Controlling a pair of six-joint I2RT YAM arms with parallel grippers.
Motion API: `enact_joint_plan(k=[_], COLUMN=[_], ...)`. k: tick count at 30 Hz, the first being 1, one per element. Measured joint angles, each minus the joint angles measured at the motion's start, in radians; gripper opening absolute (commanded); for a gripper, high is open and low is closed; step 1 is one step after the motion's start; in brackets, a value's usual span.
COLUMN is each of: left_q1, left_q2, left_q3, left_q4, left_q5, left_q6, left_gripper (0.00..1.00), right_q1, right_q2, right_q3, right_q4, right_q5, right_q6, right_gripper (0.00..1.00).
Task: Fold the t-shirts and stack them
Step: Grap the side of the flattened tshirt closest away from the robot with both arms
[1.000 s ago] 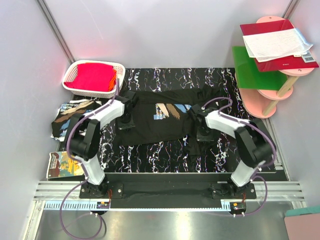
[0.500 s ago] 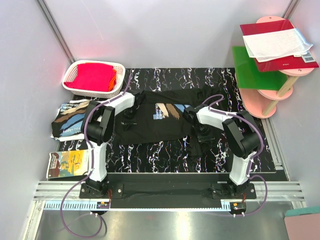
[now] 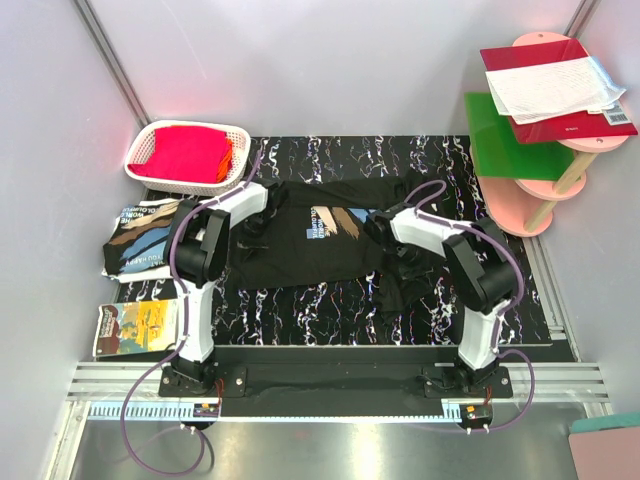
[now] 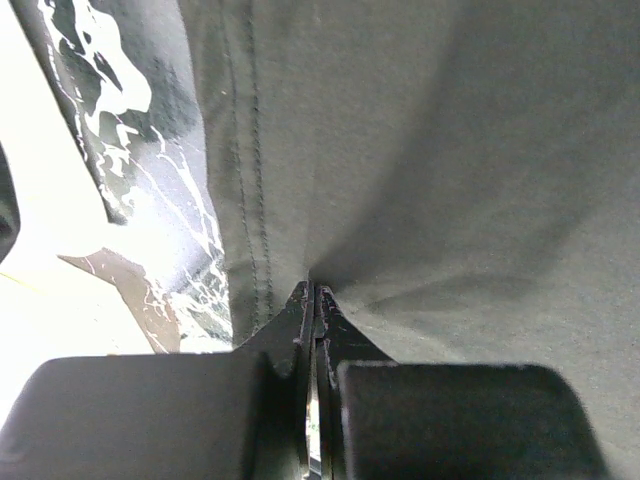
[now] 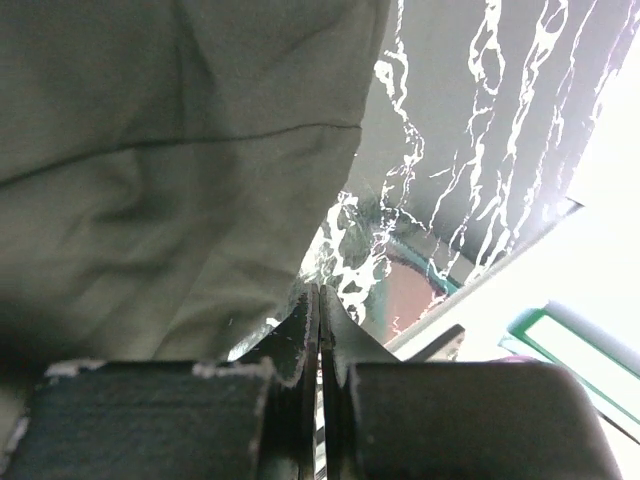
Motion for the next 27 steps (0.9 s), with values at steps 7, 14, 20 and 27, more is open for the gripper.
enact_joint_plan(k=[7,14,20,27], left_q1=[0.003,0.003,0.003,0.003], left_q2=[0.0,0.0,0.0,0.0], left_q3=[0.002,0.002,0.002,0.002], left_q4=[0.001,0.005,0.008,0.013], left_q5=[-0.003,-0.003,-0.003,-0.003], left_q6=[0.002,0.002,0.004,0.005], left_gripper=[0.0,0.0,0.0,0.0], right_q1=[0.0,0.0,0.0,0.0], right_q2=[-0.253,-0.309,-0.277,-0.187], right_q3=[-0.001,-0.111,-0.234,-0.222], right_q4=[0.064,0.174,0.254,0.238], right_q5=[-0.076,-0.198,-0.329,-0.376], right_q6=[-0.024,-0.019,-0.005,0.002], right_gripper=[0.0,0.0,0.0,0.0])
